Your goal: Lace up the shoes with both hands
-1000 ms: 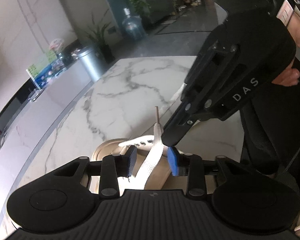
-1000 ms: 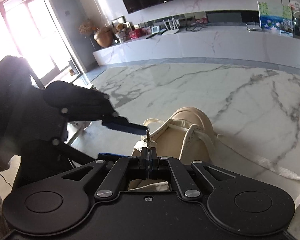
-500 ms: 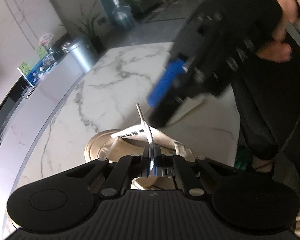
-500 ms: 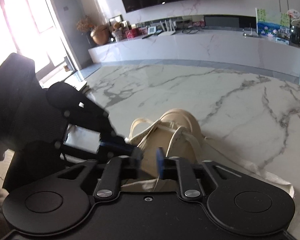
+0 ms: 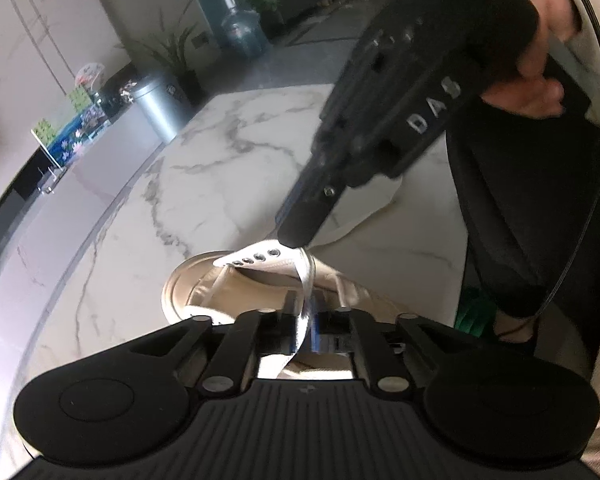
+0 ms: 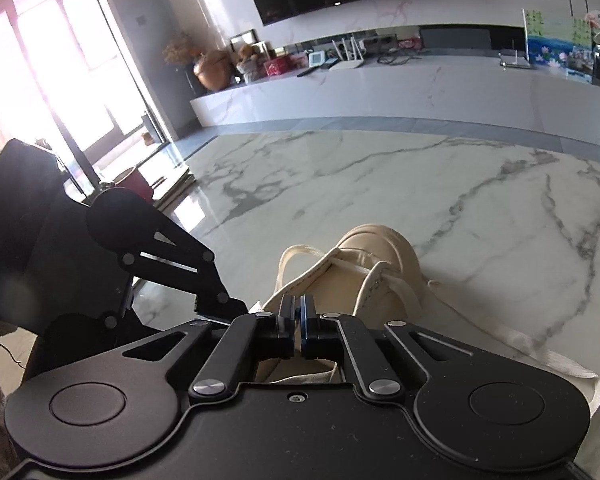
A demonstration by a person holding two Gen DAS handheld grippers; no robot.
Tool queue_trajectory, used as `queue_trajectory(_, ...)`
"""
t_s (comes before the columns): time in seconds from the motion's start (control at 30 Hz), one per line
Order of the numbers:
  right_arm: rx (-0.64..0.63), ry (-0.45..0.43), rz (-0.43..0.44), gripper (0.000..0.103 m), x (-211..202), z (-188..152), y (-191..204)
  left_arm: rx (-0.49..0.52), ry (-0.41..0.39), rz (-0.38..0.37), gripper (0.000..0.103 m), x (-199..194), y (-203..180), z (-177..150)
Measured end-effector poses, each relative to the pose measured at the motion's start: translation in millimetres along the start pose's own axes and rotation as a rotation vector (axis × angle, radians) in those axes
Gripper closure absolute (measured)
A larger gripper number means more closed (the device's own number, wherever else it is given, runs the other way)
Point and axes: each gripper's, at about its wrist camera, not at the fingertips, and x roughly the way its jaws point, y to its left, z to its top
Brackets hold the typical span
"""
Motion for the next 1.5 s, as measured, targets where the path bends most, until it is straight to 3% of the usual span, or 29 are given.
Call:
queue_trajectory(0.2, 0.014, 0.002, 0.011, 0.101, -3, 2, 2, -0.019, -0.020, 0.005, 0.088, 2, 0, 7)
queue_trajectory(0.37, 0.023, 0.001, 0.008, 0.101, -3, 9, 3, -0.065, -0.017, 0.014, 0.101, 3, 3, 9)
queue_trajectory(0.53, 0.036, -0.002, -0.006, 0.100, -2, 10, 1, -0.080, 0.001, 0.055, 0.102, -4, 6, 9)
queue_trajectory(0.6, 0.039, -0.002, -0.016, 0.093, 0, 10, 1, -0.087, 0.018, 0.105, 0.102, -10, 11, 6)
queue_trajectory(0.67, 0.032, 0.008, -0.090, 0.093, 3, 6, 1, -0.108, 0.035, 0.175, 0.102, -24, 22, 2)
queue_trajectory(0.93, 0.000, 0.077, -0.195, 0.089, 28, 0, 7, -0.183, 0.070, 0.432, 0.102, -81, 61, -8)
queue_trajectory(1.0, 0.004, 0.077, -0.216, 0.072, 34, 0, 8, -0.184, 0.071, 0.497, 0.102, -95, 68, -7)
queue_trajectory(1.03, 0.010, 0.075, -0.226, 0.071, 35, 0, 8, -0.182, 0.072, 0.527, 0.102, -102, 71, -6)
queue_trajectory(1.13, 0.024, 0.076, -0.235, 0.071, 41, -2, 5, -0.152, 0.088, 0.600, 0.102, -116, 78, -6)
queue_trajectory(1.17, 0.038, 0.081, -0.241, 0.075, 43, -3, 3, -0.139, 0.100, 0.633, 0.102, -123, 81, -5)
queue_trajectory(1.23, 0.069, 0.090, -0.252, 0.094, 47, -6, -1, -0.129, 0.116, 0.674, 0.102, -134, 85, -5)
queue_trajectory(1.27, 0.075, 0.088, -0.246, 0.096, 47, -7, -1, -0.128, 0.121, 0.689, 0.102, -138, 87, -5)
queue_trajectory(1.5, 0.081, 0.078, -0.251, 0.100, 49, -9, 4, -0.069, 0.135, 0.758, 0.102, -158, 88, 3)
